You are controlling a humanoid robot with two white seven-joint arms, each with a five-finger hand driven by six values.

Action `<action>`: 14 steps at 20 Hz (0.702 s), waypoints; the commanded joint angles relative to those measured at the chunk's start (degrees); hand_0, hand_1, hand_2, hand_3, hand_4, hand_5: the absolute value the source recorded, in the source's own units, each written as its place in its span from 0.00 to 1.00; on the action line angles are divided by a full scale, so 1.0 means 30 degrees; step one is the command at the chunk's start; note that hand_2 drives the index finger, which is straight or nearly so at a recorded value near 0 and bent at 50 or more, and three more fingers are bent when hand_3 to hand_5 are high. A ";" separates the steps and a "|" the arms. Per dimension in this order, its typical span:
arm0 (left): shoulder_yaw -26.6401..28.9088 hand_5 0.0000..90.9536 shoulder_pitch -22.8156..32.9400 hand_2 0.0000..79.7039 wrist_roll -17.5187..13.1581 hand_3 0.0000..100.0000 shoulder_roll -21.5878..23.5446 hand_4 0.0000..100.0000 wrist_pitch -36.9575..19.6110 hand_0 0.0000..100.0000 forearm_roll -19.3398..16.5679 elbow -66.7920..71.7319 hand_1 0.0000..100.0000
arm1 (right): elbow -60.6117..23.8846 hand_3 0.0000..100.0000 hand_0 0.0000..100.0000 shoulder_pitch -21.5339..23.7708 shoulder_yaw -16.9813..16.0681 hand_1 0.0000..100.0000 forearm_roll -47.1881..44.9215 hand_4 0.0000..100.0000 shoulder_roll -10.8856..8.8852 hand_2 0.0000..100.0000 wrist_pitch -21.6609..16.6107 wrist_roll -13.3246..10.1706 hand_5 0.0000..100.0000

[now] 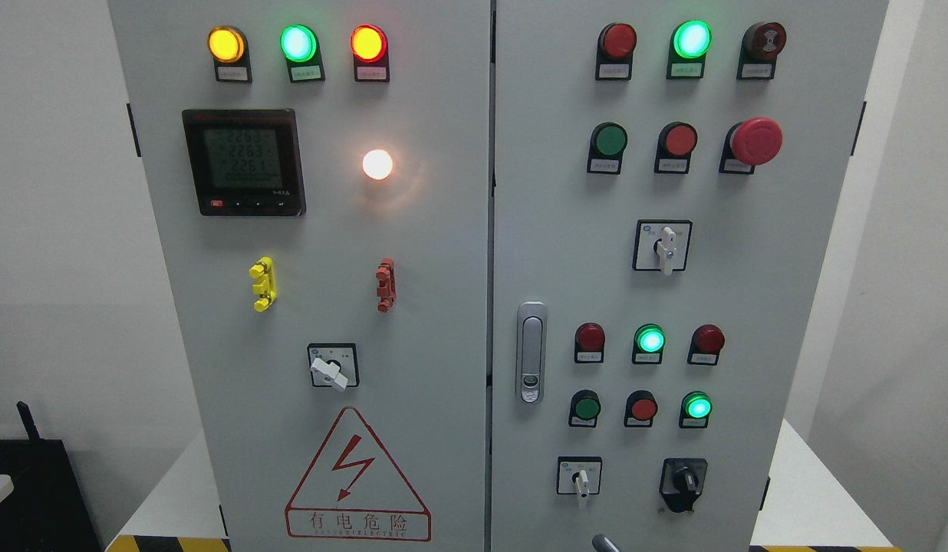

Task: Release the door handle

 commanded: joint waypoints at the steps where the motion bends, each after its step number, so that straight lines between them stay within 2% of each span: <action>1: -0.0234 0.00 0.0000 0.00 -0.0002 0.00 0.0000 0.00 -0.0007 0.12 0.0000 -0.0293 0.39 | 0.0049 0.12 0.39 0.0039 0.0060 0.08 0.1962 0.08 -0.0023 0.00 -0.0630 -0.0235 0.05; 2: -0.0234 0.00 0.0000 0.00 0.0027 0.00 0.0000 0.00 -0.0007 0.12 0.0000 -0.0293 0.39 | 0.0136 0.13 0.39 0.0039 0.0031 0.10 0.3102 0.10 -0.0052 0.01 -0.1157 -0.0527 0.06; 4: -0.0234 0.00 0.0000 0.00 -0.0002 0.00 0.0000 0.00 -0.0007 0.12 0.0000 -0.0293 0.39 | 0.0254 0.26 0.39 -0.0019 0.0031 0.16 0.5679 0.26 -0.0023 0.00 -0.1658 -0.1084 0.20; 5: -0.0234 0.00 0.0000 0.00 -0.0002 0.00 0.0000 0.00 -0.0007 0.12 0.0000 -0.0293 0.39 | 0.0255 0.28 0.39 -0.0077 0.0031 0.17 0.6910 0.26 -0.0052 0.00 -0.1834 -0.1348 0.21; 6: -0.0234 0.00 0.0000 0.00 -0.0002 0.00 0.0000 0.00 -0.0007 0.12 0.0000 -0.0293 0.39 | 0.0255 0.41 0.40 -0.0165 0.0031 0.22 0.8198 0.37 -0.0053 0.00 -0.2242 -0.1698 0.32; 7: -0.0234 0.00 0.0000 0.00 -0.0002 0.00 0.0000 0.00 -0.0007 0.12 0.0000 -0.0293 0.39 | 0.0255 0.48 0.41 -0.0195 0.0060 0.25 0.9690 0.43 -0.0053 0.00 -0.2797 -0.2050 0.40; 8: -0.0234 0.00 0.0000 0.00 -0.0002 0.00 0.0000 0.00 -0.0007 0.12 0.0000 -0.0293 0.39 | 0.0255 0.49 0.41 -0.0282 0.0060 0.25 1.1388 0.44 -0.0053 0.00 -0.3238 -0.2401 0.42; 9: -0.0234 0.00 0.0000 0.00 -0.0002 0.00 0.0000 0.00 -0.0007 0.12 0.0000 -0.0293 0.39 | 0.0371 0.67 0.40 -0.0573 0.0031 0.35 1.3116 0.60 -0.0053 0.00 -0.3358 -0.2927 0.64; 11: -0.0234 0.00 0.0000 0.00 -0.0002 0.00 0.0000 0.00 -0.0007 0.12 0.0000 -0.0293 0.39 | 0.1070 0.84 0.39 -0.1974 0.0089 0.42 1.5963 0.76 0.0005 0.00 -0.3359 -0.4826 0.85; 12: -0.0234 0.00 0.0000 0.00 0.0027 0.00 0.0000 0.00 -0.0007 0.12 0.0000 -0.0293 0.39 | 0.1510 0.95 0.38 -0.2765 0.0206 0.46 1.6874 0.87 0.0035 0.00 -0.3359 -0.5446 0.95; 13: -0.0234 0.00 0.0000 0.00 -0.0002 0.00 0.0000 0.00 -0.0007 0.12 0.0000 -0.0293 0.39 | 0.1717 1.00 0.37 -0.3295 0.0439 0.49 1.7463 0.97 0.0064 0.00 -0.3359 -0.5597 0.98; 14: -0.0234 0.00 0.0000 0.00 -0.0002 0.00 0.0000 0.00 -0.0007 0.12 0.0000 -0.0293 0.39 | 0.1864 1.00 0.37 -0.3619 0.0615 0.50 1.7759 1.00 0.0065 0.00 -0.3330 -0.5598 0.99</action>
